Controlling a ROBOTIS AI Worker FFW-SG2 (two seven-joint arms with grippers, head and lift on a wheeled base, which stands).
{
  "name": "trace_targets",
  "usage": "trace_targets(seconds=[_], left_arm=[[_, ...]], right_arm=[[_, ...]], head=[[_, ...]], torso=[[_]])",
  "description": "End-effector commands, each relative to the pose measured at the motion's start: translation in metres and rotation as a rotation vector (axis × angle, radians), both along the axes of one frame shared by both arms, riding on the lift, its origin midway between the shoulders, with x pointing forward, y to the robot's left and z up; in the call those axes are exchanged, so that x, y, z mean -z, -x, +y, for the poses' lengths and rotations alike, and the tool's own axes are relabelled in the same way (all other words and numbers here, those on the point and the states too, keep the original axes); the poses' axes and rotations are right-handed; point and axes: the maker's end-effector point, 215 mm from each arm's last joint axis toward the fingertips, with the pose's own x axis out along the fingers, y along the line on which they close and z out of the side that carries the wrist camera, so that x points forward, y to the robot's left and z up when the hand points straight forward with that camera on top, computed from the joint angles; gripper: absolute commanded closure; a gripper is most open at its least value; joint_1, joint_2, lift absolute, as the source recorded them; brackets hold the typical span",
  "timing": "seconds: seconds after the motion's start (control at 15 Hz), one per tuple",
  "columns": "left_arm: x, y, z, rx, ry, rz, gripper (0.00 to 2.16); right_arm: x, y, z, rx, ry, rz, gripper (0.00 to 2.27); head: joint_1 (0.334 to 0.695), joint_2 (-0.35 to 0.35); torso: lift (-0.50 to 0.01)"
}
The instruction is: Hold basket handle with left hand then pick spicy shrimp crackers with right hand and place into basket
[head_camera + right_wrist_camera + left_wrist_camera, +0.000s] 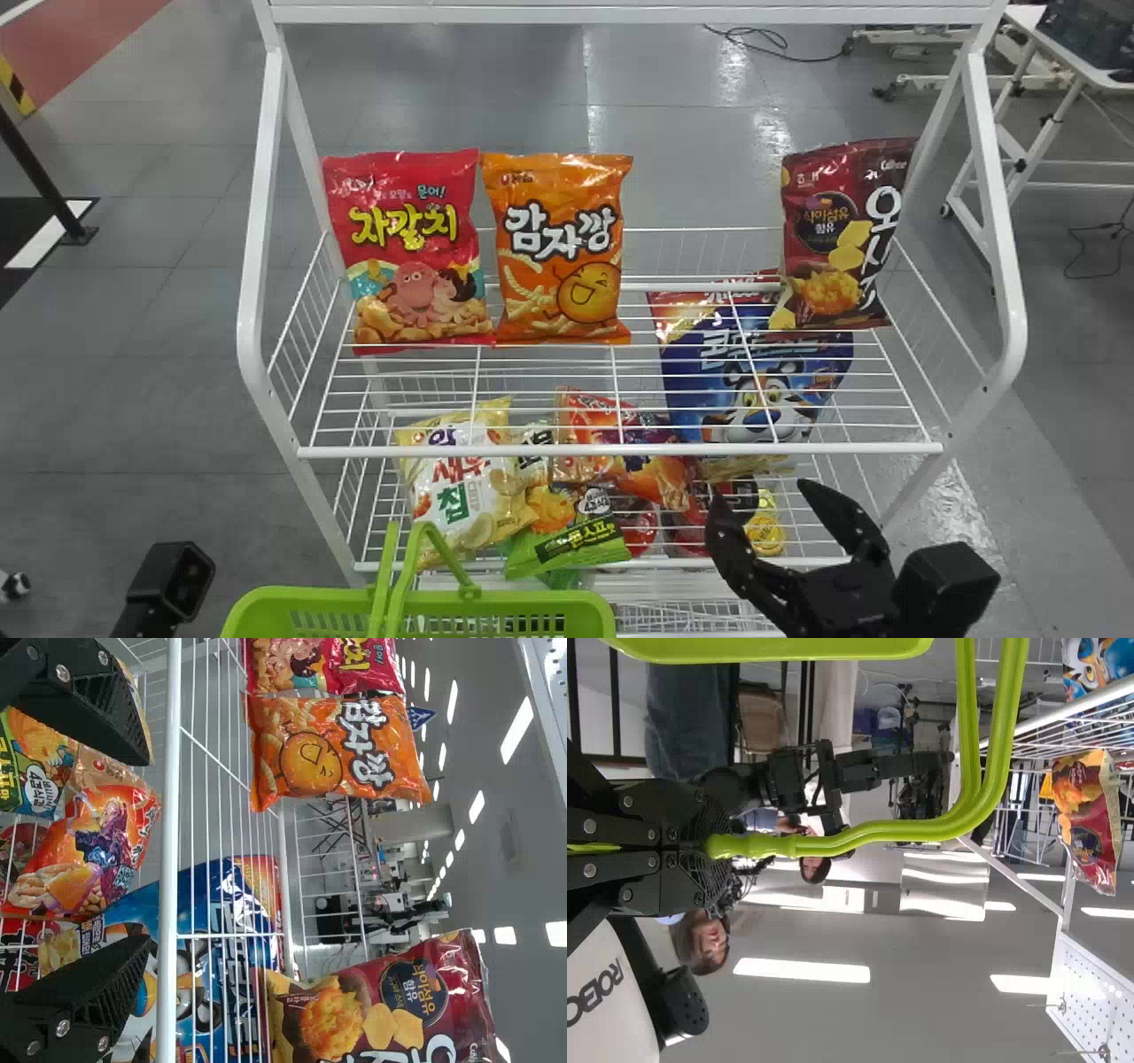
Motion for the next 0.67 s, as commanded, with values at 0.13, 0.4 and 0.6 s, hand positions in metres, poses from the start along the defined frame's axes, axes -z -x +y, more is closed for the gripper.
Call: trace_targets(seconds=[0.13,0.4,0.6], left_arm=[[-0.0004,-0.0003,0.0012,-0.001,-0.001,0.000,2.14],[-0.0008,-0.0004,0.0012,-0.001,0.001,0.000,2.14],[0.0000,0.0002,0.0013,-0.002,0.001,0.003,2.14]], right_arm=[[-0.0050,0.0009,-0.0063,0.013,-0.001,-0.013,0.11],[-0.0081,0.0025,-0.0085,0.017,-0.006,-0.025,0.11],[-0.0084,0.0028,-0.0105,0.021,-0.007,-0.027,0.11]], head=[[0.695,-0.008],[0.695,-0.015],[0.695,-0.019]], torso=[[-0.007],[-0.007],[-0.007]])
